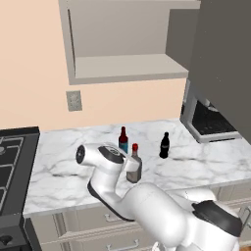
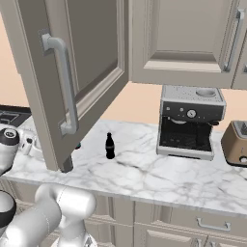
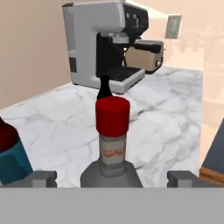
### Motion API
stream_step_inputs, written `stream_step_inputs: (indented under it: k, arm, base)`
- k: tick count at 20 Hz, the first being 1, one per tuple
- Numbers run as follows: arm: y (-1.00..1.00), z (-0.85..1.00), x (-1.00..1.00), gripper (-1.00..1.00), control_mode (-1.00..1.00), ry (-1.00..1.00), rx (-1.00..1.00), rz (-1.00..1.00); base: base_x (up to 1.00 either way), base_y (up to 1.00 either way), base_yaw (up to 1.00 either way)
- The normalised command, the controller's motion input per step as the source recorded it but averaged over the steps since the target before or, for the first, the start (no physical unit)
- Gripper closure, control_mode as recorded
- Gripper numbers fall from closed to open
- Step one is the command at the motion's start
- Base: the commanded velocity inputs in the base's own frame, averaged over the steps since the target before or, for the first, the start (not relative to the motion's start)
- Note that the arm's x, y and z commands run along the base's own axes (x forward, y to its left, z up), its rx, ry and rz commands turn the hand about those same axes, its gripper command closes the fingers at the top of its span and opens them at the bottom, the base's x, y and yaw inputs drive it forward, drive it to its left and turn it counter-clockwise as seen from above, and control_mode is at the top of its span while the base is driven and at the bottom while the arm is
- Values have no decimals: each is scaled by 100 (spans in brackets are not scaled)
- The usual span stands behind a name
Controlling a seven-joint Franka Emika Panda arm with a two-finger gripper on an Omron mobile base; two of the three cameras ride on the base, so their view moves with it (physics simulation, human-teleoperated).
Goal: Sort all alcoholic drinks to one cabinet, and non-alcoholic drinks to the other.
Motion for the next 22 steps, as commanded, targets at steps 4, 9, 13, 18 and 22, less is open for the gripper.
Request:
stream_step_inputs:
  k: [4,9,13,18,22]
  arm:
    - [-8,-13,14,-100,-100,4,0,0]
    - [-7,-4,0,-100,-100,4,-3,0]
    - [-7,0,0,-100,-100,1,-6,0]
    - [-13,0,0,-100,-100,0,-8,0]
    - [-12,0,0,-100,-100,0,-6,0]
  base:
    - [0,0,0]
    - [0,0,0]
    - [0,0,0]
    - [0,0,0]
    - [0,0,0]
